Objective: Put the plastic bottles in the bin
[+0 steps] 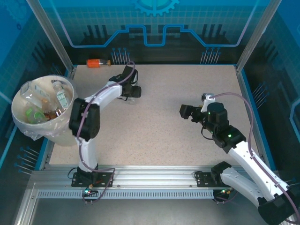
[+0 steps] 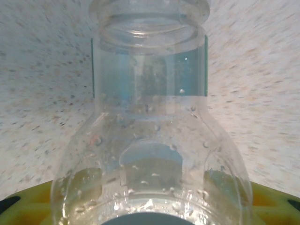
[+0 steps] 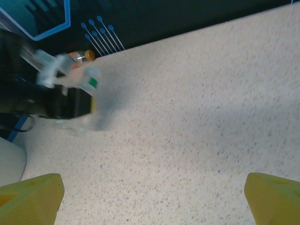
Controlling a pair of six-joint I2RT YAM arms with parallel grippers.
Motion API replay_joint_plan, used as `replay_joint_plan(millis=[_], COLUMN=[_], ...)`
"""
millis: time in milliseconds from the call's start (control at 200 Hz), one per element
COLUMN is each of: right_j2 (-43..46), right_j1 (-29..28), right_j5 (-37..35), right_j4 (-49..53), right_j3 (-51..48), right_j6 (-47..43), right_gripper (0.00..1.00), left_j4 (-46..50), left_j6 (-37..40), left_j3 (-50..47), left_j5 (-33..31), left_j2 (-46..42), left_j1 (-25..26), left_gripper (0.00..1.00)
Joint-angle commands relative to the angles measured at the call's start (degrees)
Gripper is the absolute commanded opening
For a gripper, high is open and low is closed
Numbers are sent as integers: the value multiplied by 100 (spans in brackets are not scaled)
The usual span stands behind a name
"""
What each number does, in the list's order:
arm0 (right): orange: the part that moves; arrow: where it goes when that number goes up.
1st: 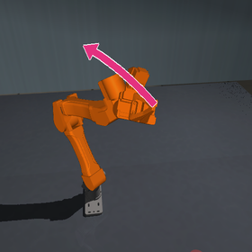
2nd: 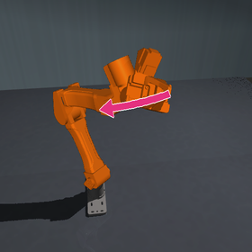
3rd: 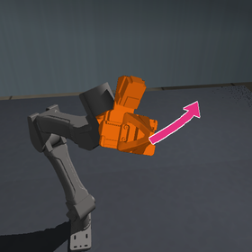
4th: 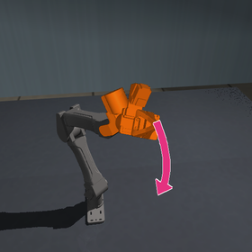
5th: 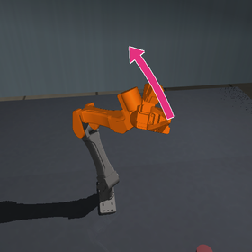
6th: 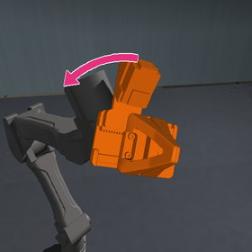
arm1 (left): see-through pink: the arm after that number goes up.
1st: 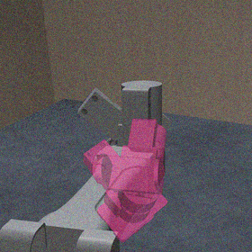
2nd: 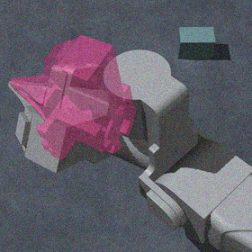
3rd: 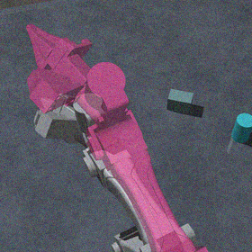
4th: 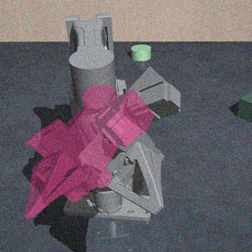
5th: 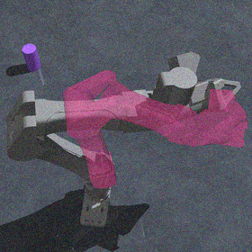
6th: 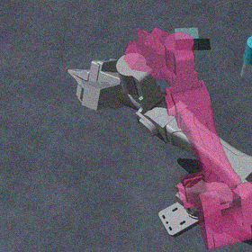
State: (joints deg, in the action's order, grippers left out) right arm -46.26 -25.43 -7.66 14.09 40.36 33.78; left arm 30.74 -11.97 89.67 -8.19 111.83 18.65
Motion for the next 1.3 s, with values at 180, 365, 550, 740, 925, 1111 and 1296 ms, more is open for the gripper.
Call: replay_joint_plan(millis=[180, 365, 550, 740, 925, 1111, 1296], right_j2=[-205, -394, -639, -920, -1219, -1367, -1433], right_j1=[21, 21, 26, 24, 28, 22, 29], right_j5=[242, -49, -90, -121, 8, 60, 63], right_j4=[-681, -477, -493, -768, -840, -871, -943], right_j3=[-231, 136, 358, 372, 566, 671, 713], right_j6=[409, -163, -467, -548, -582, -557, -543], right_gripper=[100, 100, 100, 100, 100, 100, 100], left_j4=[-699, -385, -145, 369, 639, 1019, 933], left_j6=[-506, -431, -148, 50, 47, -102, 128], left_j3=[-942, -910, -849, -632, -671, -600, -734], left_j5=[321, 349, -43, -828, -2057, -2217, -3000], left_j2=[-2302, -3146, -3962, -4419, -5004, -5394, -5503], left_j1=[112, 112, 95, -128, -565, -1710, -2442], left_gripper=[44, 43, 45, 46, 44, 44, 43])
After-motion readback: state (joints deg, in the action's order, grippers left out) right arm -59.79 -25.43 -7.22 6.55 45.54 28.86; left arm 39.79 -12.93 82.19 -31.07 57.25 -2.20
